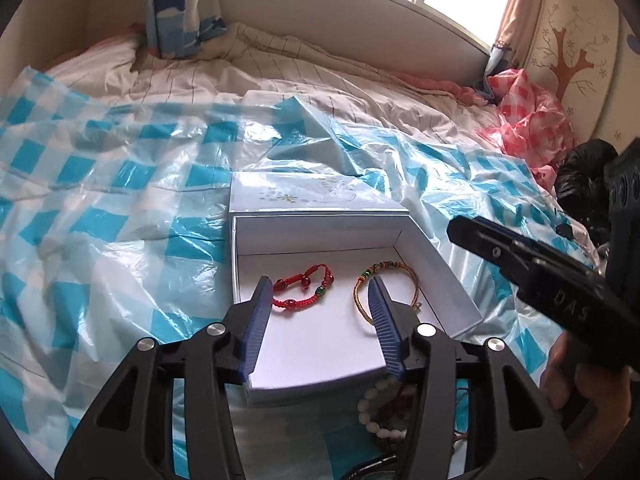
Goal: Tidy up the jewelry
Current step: 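Withdraw both grippers from the box back toward the bracelet pile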
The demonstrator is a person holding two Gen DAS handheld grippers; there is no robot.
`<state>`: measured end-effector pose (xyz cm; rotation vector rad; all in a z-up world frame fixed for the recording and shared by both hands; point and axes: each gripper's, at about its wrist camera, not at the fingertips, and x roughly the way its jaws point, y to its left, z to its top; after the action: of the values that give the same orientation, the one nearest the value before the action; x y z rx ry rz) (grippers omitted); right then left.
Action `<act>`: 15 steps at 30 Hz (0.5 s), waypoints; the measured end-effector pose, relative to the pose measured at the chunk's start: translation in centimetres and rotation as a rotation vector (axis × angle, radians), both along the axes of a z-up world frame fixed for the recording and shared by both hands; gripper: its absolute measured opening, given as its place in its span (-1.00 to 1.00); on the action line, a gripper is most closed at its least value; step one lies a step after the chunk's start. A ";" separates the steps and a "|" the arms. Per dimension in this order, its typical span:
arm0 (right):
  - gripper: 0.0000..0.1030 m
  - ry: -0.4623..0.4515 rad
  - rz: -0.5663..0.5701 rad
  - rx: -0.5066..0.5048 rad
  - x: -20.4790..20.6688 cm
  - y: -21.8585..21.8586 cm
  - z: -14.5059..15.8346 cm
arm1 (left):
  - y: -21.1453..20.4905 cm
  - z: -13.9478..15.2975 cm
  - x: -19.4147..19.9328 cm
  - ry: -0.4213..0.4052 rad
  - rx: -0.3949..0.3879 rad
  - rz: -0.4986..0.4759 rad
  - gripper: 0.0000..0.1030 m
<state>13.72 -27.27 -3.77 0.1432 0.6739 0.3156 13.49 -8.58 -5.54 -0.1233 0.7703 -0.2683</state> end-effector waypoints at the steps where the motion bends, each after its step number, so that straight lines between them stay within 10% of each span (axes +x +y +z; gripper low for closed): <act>1: -0.27 0.000 0.002 0.003 0.0 0.0 0.1 | -0.2 0.0 -0.3 -0.003 0.012 -0.005 -0.08; 15: -0.26 -0.006 0.025 -0.019 -0.6 0.9 0.1 | -0.5 1.2 -2.3 -0.054 0.106 -0.015 0.03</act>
<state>13.08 -26.32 -3.69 0.1158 0.6735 0.3339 11.17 -9.06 -4.34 -0.0103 0.7310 -0.2438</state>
